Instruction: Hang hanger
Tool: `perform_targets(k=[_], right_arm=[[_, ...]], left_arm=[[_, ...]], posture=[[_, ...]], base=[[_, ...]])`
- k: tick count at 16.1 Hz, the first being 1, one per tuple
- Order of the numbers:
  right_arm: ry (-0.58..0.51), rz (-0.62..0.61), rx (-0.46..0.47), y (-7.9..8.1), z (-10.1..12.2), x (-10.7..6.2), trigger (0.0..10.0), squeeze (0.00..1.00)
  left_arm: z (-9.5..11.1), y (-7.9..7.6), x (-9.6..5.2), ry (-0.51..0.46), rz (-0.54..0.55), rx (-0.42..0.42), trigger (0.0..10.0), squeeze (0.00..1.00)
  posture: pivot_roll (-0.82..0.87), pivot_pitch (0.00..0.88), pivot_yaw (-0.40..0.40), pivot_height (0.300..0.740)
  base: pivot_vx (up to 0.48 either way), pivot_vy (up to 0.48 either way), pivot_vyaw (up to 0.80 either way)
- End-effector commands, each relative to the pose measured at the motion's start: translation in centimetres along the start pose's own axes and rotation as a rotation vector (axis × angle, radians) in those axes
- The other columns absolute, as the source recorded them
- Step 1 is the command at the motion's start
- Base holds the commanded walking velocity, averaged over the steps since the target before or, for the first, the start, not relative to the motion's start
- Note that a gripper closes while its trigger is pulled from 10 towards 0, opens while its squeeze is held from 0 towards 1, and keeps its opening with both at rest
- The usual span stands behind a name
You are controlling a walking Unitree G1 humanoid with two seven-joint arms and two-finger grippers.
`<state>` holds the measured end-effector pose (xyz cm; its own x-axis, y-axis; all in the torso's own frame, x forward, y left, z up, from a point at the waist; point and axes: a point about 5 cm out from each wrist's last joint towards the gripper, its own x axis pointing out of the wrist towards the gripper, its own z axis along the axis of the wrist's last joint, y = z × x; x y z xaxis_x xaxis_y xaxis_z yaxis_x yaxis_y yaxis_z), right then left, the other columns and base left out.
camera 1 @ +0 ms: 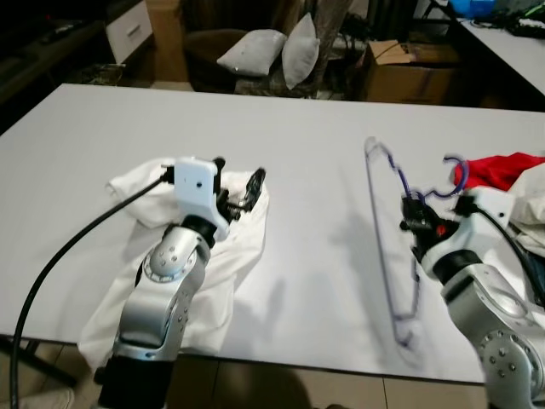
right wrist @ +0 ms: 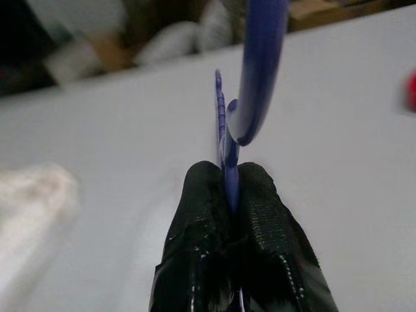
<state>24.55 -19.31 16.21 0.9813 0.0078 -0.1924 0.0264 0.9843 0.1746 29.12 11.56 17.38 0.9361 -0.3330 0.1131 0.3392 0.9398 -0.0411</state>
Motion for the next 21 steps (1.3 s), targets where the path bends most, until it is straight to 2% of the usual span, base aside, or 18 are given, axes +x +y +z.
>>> perform_targets(k=[1,3,4,5,7,8,9,10,11,15,18,19,21], right_arm=[[-0.057,-0.009,-0.058,0.1,0.9,-0.1,10.0,0.0],[-0.138,-0.006,-0.1,0.1,1.6,-0.1,10.0,0.0],[-0.243,-0.109,-0.187,-0.3,2.4,-0.1,10.0,0.0],[-0.235,-0.132,-0.184,-0.6,2.3,-0.2,10.0,0.0],[-0.276,-0.123,-0.103,-0.7,2.6,-0.6,10.0,0.0],[-0.218,-0.185,-0.091,-1.5,2.0,-0.7,10.0,0.0],[-0.185,-0.162,-0.073,-1.6,1.5,-0.7,10.0,0.0],[-0.191,-0.119,-0.037,-1.5,1.1,-0.9,10.0,0.0],[-0.194,-0.124,-0.041,-1.6,0.9,-1.0,10.0,0.0],[-0.156,-0.125,-0.168,-1.4,0.7,-0.9,10.0,0.0],[-0.164,-0.133,-0.164,-1.7,0.6,-0.9,10.0,0.0],[-0.198,-0.18,-0.218,-1.9,1.0,-0.6,10.0,0.0],[-0.185,-0.19,-0.221,-1.9,0.9,-0.6,10.0,0.0]], left_arm=[[0.4,0.2,0.0,-0.012,0.018,-0.006,10.0,0.0],[0.5,0.1,0.2,-0.009,0.006,0.002,10.0,0.0],[0.3,0.1,0.2,0.006,-0.002,0.019,10.0,0.0],[0.0,0.2,0.2,0.021,-0.001,0.029,10.0,0.0],[-0.2,0.5,0.3,0.026,0.013,0.048,10.0,0.0],[-0.4,0.4,0.3,0.035,0.001,0.066,10.0,0.0],[-0.4,0.4,0.3,0.033,0.004,0.066,10.0,0.0],[-0.4,0.4,0.4,0.035,0.011,0.069,10.0,0.0],[-0.6,0.4,0.5,0.038,0.015,0.069,10.0,0.0],[-1.2,0.2,0.4,0.05,0.02,0.069,10.0,0.0],[-1.4,0.1,0.3,0.052,0.022,0.078,10.0,0.0],[-1.4,0.2,0.3,0.049,0.029,0.08,10.0,0.0],[-1.4,0.2,0.3,0.046,0.031,0.09,10.0,0.0]], posture=[[-0.08,0.0,0.003,0.74],[-0.08,0.0,0.009,0.74],[-0.08,0.0,0.011,0.74],[-0.08,0.0,0.018,0.74],[-0.08,0.0,0.021,0.74],[-0.09,0.0,0.018,0.74],[-0.08,0.0,0.016,0.74],[-0.08,0.0,0.013,0.74],[-0.09,0.0,0.013,0.74],[-0.09,0.0,-0.002,0.74],[-0.09,0.0,-0.015,0.74],[-0.09,0.0,-0.024,0.74],[-0.09,0.0,-0.027,0.74]], base=[[-0.439,0.0,0.0],[-0.39,0.0,0.0],[0.0,0.0,0.0],[0.0,0.0,0.0],[0.0,0.0,0.0],[0.0,0.0,0.0],[0.0,0.0,0.0],[0.0,0.0,0.0],[0.0,-0.262,0.0],[0.0,-0.313,0.0],[0.0,-0.293,0.0],[0.0,-0.285,-0.49],[0.0,-0.283,-0.44]])
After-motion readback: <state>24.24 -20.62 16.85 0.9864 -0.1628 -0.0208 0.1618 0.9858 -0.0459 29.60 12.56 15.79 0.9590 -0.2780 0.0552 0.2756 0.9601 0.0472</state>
